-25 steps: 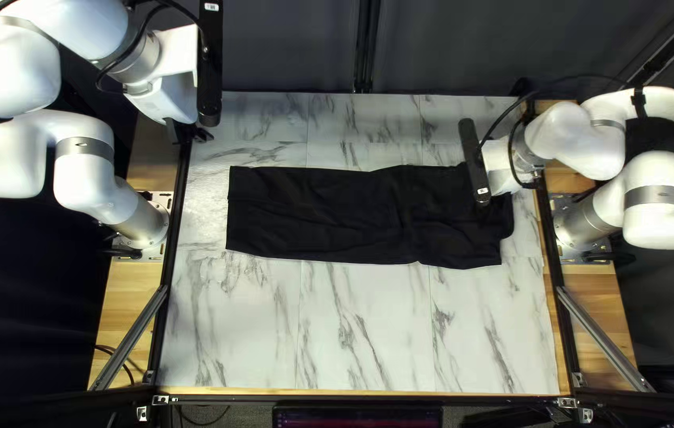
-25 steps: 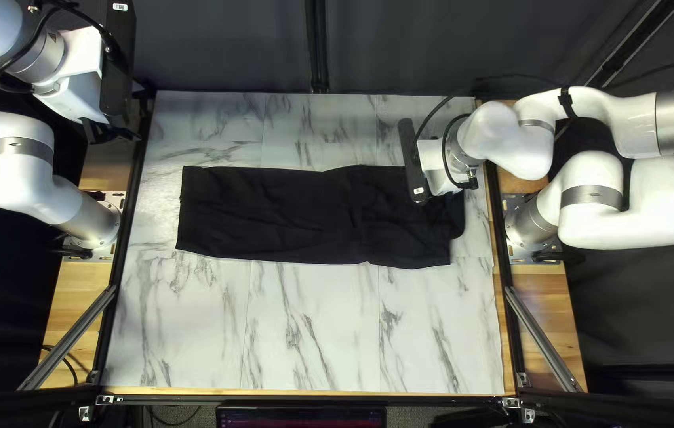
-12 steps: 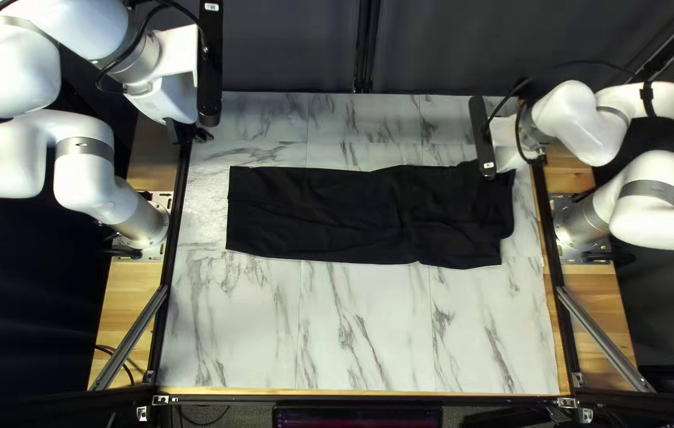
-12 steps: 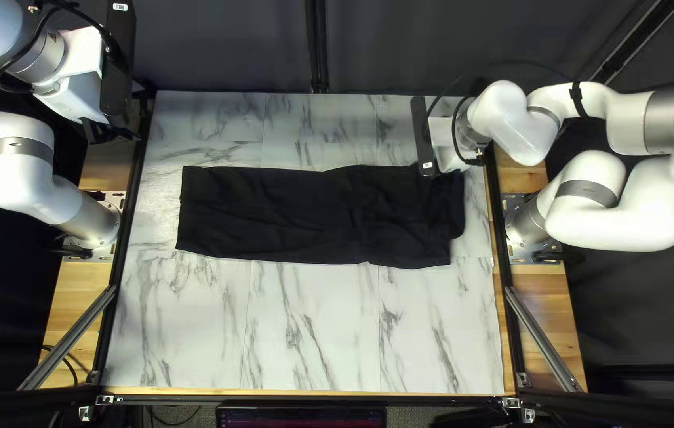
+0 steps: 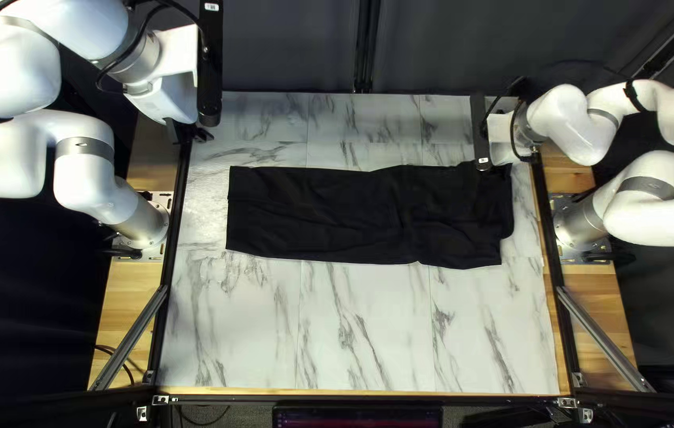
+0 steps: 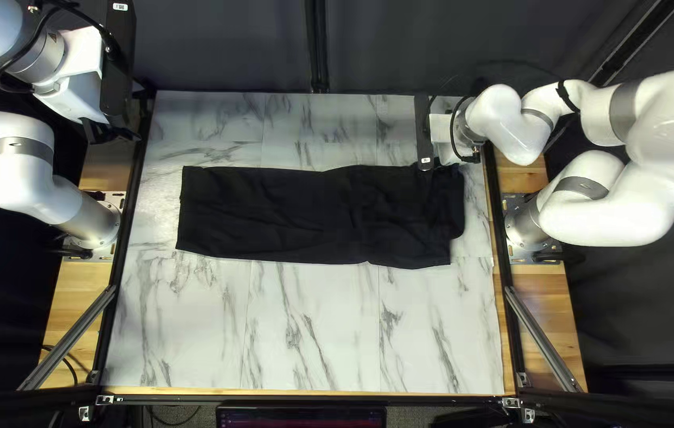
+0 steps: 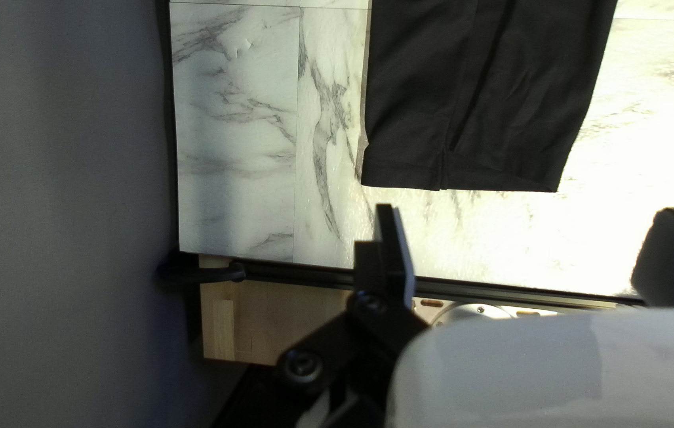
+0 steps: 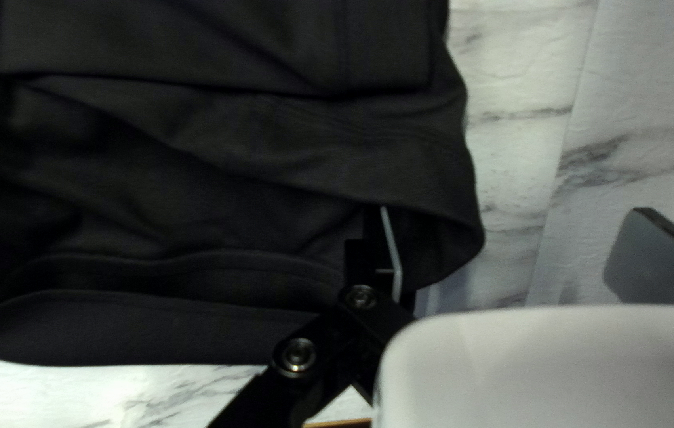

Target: Fold t-shirt

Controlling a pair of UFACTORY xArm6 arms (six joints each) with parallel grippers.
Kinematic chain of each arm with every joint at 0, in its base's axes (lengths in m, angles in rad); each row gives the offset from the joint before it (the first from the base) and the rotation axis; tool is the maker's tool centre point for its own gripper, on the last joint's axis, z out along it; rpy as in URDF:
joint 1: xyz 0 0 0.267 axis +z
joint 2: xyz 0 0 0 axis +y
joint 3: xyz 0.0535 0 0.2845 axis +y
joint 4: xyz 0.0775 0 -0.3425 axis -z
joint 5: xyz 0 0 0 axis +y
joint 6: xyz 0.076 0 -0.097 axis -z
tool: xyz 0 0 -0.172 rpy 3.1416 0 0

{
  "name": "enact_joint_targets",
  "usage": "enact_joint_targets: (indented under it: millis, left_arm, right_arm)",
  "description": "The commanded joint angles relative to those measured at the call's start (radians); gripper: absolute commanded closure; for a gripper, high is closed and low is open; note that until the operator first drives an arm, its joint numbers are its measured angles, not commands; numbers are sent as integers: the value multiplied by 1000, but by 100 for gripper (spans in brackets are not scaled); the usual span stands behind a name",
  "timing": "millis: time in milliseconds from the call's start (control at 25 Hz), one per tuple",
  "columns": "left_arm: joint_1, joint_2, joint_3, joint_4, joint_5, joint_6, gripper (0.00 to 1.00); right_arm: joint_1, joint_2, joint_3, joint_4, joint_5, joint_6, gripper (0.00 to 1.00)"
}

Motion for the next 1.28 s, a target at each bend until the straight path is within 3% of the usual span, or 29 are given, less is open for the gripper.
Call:
enact_joint_targets:
  millis: [40, 400, 560, 800, 1280]
  left_arm:
    - [0, 0, 0, 0, 0, 0, 0]
    - [0, 0, 0, 0, 0, 0, 0]
    - [0, 0, 0, 0, 0, 0, 0]
    - [0, 0, 0, 0, 0, 0, 0]
    - [0, 0, 0, 0, 0, 0, 0]
  right_arm:
    - [22, -6, -9, -10, -6, 38, 0]
    - [-47, -26, 21, 60, -55, -29, 0]
    - [-116, 11, 20, 133, -89, -128, 0]
    - [-153, 79, 3, 261, -138, -261, 0]
    - [-10, -31, 54, 55, -98, 55, 0]
